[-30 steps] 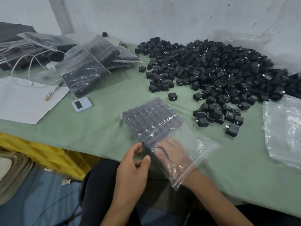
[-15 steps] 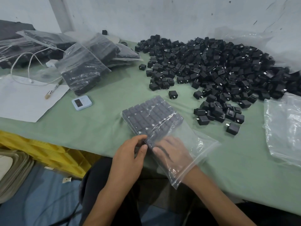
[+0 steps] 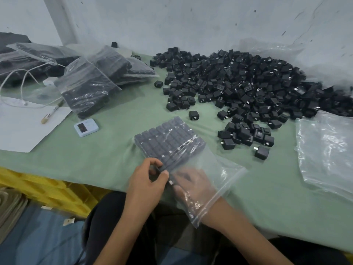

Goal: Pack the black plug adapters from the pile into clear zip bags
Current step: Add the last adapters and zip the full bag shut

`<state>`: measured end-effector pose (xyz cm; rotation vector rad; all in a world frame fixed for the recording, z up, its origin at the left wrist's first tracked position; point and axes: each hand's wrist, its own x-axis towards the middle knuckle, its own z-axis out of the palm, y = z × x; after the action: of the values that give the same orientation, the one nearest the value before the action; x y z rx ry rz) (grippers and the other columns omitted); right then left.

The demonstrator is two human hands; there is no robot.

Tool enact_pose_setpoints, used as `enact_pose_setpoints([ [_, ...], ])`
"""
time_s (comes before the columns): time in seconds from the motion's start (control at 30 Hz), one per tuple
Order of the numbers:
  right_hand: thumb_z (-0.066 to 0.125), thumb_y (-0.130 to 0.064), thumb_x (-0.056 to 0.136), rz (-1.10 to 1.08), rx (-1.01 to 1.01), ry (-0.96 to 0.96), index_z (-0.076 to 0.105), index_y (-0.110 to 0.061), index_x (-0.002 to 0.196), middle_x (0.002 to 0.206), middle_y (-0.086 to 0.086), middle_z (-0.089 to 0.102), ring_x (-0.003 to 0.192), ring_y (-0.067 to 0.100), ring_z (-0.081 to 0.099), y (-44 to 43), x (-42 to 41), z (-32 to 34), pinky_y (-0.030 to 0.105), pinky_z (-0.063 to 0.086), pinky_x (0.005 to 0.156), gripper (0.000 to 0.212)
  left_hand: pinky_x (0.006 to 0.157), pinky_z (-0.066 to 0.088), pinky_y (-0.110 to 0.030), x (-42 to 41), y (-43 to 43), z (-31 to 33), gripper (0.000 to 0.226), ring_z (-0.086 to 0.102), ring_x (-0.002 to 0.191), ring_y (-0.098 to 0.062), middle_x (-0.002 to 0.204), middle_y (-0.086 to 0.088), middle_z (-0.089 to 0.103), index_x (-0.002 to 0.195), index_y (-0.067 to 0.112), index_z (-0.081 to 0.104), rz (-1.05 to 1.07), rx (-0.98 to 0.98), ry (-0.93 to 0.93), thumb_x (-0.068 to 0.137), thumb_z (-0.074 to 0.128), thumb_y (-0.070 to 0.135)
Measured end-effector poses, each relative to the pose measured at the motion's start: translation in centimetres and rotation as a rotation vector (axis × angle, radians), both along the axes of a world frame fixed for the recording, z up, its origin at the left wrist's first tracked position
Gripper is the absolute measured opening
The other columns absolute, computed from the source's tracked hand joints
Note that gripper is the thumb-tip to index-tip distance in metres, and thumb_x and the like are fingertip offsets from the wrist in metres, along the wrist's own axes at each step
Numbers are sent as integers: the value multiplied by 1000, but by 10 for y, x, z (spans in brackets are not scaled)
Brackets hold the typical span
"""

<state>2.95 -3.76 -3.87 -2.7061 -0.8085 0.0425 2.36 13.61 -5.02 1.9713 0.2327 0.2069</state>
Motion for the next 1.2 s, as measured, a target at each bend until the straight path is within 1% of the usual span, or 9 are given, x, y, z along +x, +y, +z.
enact_pose_setpoints([
  [0.1, 18, -39, 102, 107, 8, 56, 58, -17, 137, 146, 7, 49, 137, 19, 36, -34, -24, 13, 32, 30, 119, 57, 66, 44, -31, 2, 2, -5, 22, 54, 66, -10, 86, 4, 61, 95, 43, 57, -10, 2, -12, 85, 72, 31],
  [0.23, 52, -35, 96, 45, 267, 412, 70, -37, 110, 111, -18, 70, 100, -3, 64, -115, -42, 68, 17, 50, 89, 23, 64, 44, -31, 4, 3, -11, 25, 54, 65, -8, 87, 2, 62, 96, 45, 58, -4, 0, -27, 84, 74, 30],
  [0.33, 56, -33, 94, -237, 479, 104, 72, -42, 98, 96, -20, 71, 86, -1, 66, -144, 3, 94, 12, 50, 76, 19, 63, 44, -30, 5, 3, -12, 26, 54, 62, -4, 86, 2, 62, 98, 44, 58, -4, 1, -38, 84, 75, 29],
  [0.4, 55, -16, 98, -332, 366, -92, 72, -33, 105, 100, -20, 69, 90, -3, 62, -139, 51, 91, 11, 47, 82, 25, 64, 44, -30, 4, 3, -12, 26, 53, 62, -5, 85, 2, 61, 98, 44, 58, -10, 5, -33, 85, 74, 30],
  [0.53, 61, -25, 96, -305, -105, 74, 59, -23, 132, 124, -2, 57, 117, 20, 54, -128, 121, 52, 33, 43, 101, 37, 66, 46, -32, 5, 4, -11, 27, 53, 65, -10, 87, 2, 61, 98, 45, 57, -23, -10, -31, 85, 74, 29],
  [0.7, 68, -40, 89, -331, -140, 117, 59, -27, 119, 101, -4, 49, 102, 22, 55, -131, 124, 40, 32, 42, 82, 34, 68, 45, -32, 5, 3, -11, 26, 52, 65, -10, 90, -1, 61, 95, 44, 58, -25, -12, -54, 86, 73, 25],
  [0.83, 59, -33, 90, -505, 322, 88, 59, -49, 110, 90, -14, 63, 83, 8, 60, -150, 77, 55, 27, 47, 74, 26, 70, 47, -34, 4, 3, -11, 21, 52, 68, -11, 93, -2, 61, 96, 39, 58, -31, -10, -55, 87, 72, 26],
  [0.93, 59, -33, 96, -527, 616, 161, 64, -42, 113, 79, -10, 61, 68, 13, 60, -163, 21, 66, 30, 48, 71, 20, 72, 49, -36, 4, 2, -9, 20, 54, 71, -13, 94, -1, 61, 97, 38, 58, -33, 14, -59, 88, 72, 26],
  [1.2, 77, -15, 78, -339, 816, 560, 69, -39, 111, 95, 9, 71, 77, 19, 65, -127, -90, 41, 26, 56, 70, 41, 71, 45, -32, 2, 1, -7, 19, 52, 70, -10, 97, 0, 59, 99, 40, 59, -33, 24, -49, 88, 70, 29],
])
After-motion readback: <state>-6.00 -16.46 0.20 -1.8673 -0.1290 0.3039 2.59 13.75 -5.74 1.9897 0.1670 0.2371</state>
